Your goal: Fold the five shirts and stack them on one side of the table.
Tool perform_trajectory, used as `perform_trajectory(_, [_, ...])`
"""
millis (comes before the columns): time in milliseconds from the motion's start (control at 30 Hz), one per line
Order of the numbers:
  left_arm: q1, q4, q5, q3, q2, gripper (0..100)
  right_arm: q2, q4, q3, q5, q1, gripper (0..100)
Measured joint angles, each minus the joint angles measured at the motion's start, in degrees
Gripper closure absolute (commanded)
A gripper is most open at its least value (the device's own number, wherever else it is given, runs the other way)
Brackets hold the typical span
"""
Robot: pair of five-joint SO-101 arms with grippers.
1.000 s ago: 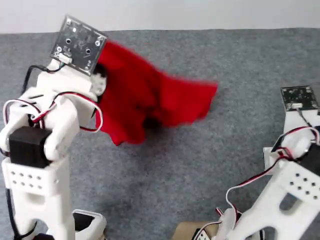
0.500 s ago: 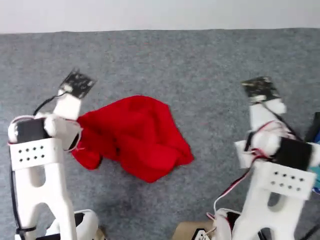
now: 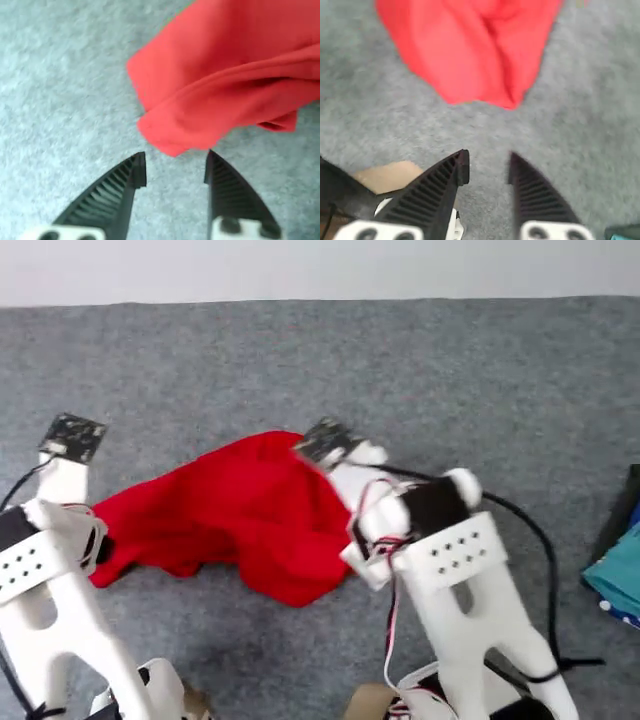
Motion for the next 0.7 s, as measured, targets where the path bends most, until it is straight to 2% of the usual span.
perform_trajectory(200, [-5.4, -3.2, 0.0, 0.2, 0.0, 79, 6.9, 0.0, 0.0, 1.2, -12.6, 79.0])
perform_trajectory(300, [-7.3, -5.0, 0.0, 1.6, 0.0, 79, 12.8, -0.4, 0.0, 1.5, -16.6, 79.0])
perform_trajectory(500, [-10.6, -8.1, 0.0, 6.2, 0.0, 79, 24.4, -6.6, 0.0, 1.5, -20.0, 79.0])
perform_trajectory(700, [-12.7, -9.1, -0.1, 7.3, 0.0, 80, 31.6, -14.5, 0.0, 1.7, -20.0, 79.0])
